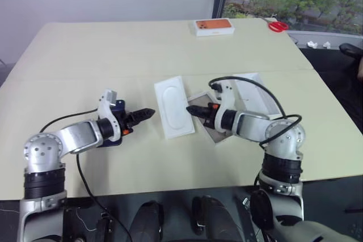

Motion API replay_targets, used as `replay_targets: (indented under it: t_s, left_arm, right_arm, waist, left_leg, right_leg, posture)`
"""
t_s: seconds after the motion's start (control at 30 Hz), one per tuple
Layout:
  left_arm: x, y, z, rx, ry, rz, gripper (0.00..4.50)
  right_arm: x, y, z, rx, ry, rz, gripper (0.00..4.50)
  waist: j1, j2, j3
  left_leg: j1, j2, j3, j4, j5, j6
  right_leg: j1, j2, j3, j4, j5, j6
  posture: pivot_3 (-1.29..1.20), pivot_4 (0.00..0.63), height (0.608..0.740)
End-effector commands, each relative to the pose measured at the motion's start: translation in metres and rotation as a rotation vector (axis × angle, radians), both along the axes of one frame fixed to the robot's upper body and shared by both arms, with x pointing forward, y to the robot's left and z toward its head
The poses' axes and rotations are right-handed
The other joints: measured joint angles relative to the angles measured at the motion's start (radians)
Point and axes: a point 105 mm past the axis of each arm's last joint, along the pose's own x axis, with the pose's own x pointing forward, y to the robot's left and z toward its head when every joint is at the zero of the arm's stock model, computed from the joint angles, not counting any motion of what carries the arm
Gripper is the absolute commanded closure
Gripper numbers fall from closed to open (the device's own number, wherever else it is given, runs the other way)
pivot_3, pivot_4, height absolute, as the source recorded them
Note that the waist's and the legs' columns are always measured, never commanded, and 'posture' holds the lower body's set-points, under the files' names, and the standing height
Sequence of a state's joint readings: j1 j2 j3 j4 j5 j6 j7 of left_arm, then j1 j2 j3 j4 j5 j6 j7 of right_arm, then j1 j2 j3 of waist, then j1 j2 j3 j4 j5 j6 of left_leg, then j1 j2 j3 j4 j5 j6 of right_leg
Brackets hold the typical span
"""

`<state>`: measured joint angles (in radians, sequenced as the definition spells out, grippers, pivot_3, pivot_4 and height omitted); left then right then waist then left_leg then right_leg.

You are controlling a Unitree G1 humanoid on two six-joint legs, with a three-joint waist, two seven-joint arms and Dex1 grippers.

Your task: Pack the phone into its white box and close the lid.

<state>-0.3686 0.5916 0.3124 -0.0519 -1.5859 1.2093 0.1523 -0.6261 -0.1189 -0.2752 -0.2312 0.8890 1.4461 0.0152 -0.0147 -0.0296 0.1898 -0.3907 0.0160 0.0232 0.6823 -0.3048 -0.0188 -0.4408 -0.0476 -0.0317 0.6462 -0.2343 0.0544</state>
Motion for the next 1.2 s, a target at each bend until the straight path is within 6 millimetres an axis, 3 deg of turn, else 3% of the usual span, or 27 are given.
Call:
replay_targets:
  t_s: [0.03, 0.13, 0.27, 0.37, 0.5, 0.6, 0.87, 1.2]
  left_arm:
    - [-0.003, 0.021, 0.009, 0.064, -0.098, 0.025, 0.06]
    - [-0.007, 0.030, 0.015, 0.133, -0.199, 0.004, 0.06]
    - [-0.019, 0.032, 0.014, 0.364, -0.440, -0.138, 0.06]
    - [-0.026, 0.025, 0.015, 0.460, -0.597, -0.233, 0.06]
    - [-0.044, 0.009, 0.004, 0.453, -0.654, -0.405, 0.06]
    - [-0.053, 0.000, -0.003, 0.446, -0.666, -0.479, 0.06]
    - [-0.053, -0.016, -0.005, 0.375, -0.670, -0.487, 0.06]
    - [-0.064, -0.024, -0.014, 0.373, -0.647, -0.519, 0.06]
  right_arm:
    - [-0.006, -0.013, 0.027, -0.070, -0.108, 0.061, 4.50]
    - [-0.010, -0.031, 0.037, -0.146, -0.131, 0.088, 4.50]
    - [-0.009, -0.060, 0.041, -0.228, -0.096, 0.079, 4.50]
    - [-0.010, -0.075, 0.037, -0.273, -0.060, 0.080, 4.50]
    - [-0.014, -0.089, 0.030, -0.316, 0.002, 0.102, 4.50]
    - [-0.016, -0.092, 0.028, -0.332, 0.020, 0.137, 4.50]
    - [-0.007, -0.102, 0.019, -0.353, 0.076, 0.152, 4.50]
    - [0.008, -0.102, 0.033, -0.318, 0.054, 0.136, 4.50]
  waist:
    - [0.000, 0.001, 0.001]
    - [0.002, 0.002, 0.002]
    - [0.002, 0.004, 0.002]
    - [0.004, 0.005, 0.003]
    - [0.003, 0.005, 0.003]
    - [0.002, 0.006, 0.003]
    - [0.003, 0.006, 0.003]
    - [0.003, 0.006, 0.003]
  left_leg:
    - [0.000, 0.000, 0.001, 0.000, 0.000, 0.000]
    - [-0.002, -0.001, 0.002, -0.001, 0.000, 0.001]
    - [-0.002, -0.001, 0.003, -0.003, -0.001, 0.001]
    - [-0.002, 0.000, 0.003, -0.005, -0.001, 0.001]
    - [-0.005, 0.001, 0.004, -0.006, -0.002, 0.004]
    - [-0.006, 0.001, 0.005, -0.006, -0.005, 0.008]
    - [-0.007, 0.001, 0.005, -0.004, -0.006, 0.011]
    - [-0.007, 0.001, 0.004, -0.002, -0.006, 0.011]
  right_leg:
    - [0.000, 0.000, 0.000, 0.000, 0.000, 0.000]
    - [-0.002, -0.001, 0.001, -0.001, 0.000, 0.000]
    - [-0.002, -0.001, 0.001, -0.004, -0.002, -0.004]
    - [-0.002, -0.001, 0.001, -0.009, -0.003, -0.005]
    - [-0.002, -0.002, 0.001, -0.014, -0.002, -0.004]
    - [-0.002, -0.003, 0.001, -0.015, 0.000, -0.001]
    - [-0.002, -0.003, 0.001, -0.016, 0.000, 0.000]
    - [-0.002, -0.002, 0.001, -0.015, 0.000, 0.000]
  posture:
    - [0.00, 0.150, 0.740]
    - [0.00, 0.150, 0.740]
    - [0.00, 0.150, 0.740]
    - [0.00, 0.150, 0.740]
    - [0.00, 0.150, 0.740]
    - [0.00, 0.150, 0.740]
    - [0.00, 0.150, 0.740]
    - [0.00, 0.150, 0.740]
